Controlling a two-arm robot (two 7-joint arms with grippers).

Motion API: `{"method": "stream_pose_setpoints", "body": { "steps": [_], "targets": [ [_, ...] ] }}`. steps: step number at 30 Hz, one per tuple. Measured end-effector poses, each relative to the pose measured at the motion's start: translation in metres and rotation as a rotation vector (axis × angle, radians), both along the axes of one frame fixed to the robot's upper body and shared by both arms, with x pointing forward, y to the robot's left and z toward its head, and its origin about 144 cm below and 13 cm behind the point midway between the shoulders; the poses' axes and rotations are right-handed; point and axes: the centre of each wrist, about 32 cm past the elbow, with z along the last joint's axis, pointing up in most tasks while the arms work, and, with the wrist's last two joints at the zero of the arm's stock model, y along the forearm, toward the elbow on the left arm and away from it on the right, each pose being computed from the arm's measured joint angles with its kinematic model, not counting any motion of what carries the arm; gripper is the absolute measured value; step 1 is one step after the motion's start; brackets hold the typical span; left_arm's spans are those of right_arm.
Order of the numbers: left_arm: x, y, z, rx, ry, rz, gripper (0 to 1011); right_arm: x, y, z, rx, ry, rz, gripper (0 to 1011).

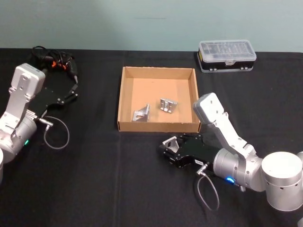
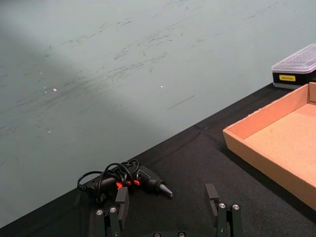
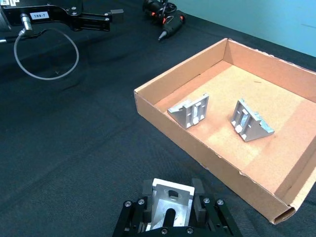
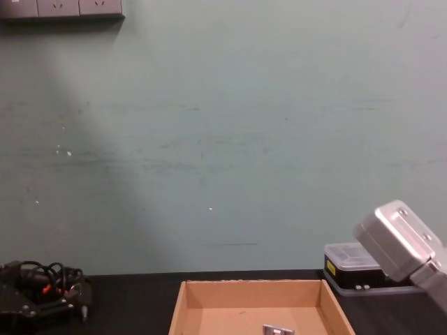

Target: Use one hand to pick up the angle iron from the table and place it into the box.

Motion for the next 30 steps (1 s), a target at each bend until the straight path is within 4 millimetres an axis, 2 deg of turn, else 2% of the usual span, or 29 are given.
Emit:
{"method": "stream_pose_setpoints", "body": {
  "steps": [11,16,22,30],
  "targets": [
    [0.000,0.000,0.000,0.000,0.000,0.000,1000,0.001,-0.002,0.006,0.012,-0.012,0.012,474],
    [0.000,0.000,0.000,0.000,0.000,0.000,1000,0.006,-0.003,0.032,0.079,-0.073,0.037,476],
    [0.000,0.000,0.000,0.000,0.000,0.000,1000,0.014,-0.006,0.051,0.109,-0.145,0.019,474],
    [0.000,0.000,0.000,0.000,0.000,0.000,1000,0.034,-0.016,0.054,0.095,-0.205,-0.046,474]
  ]
}}
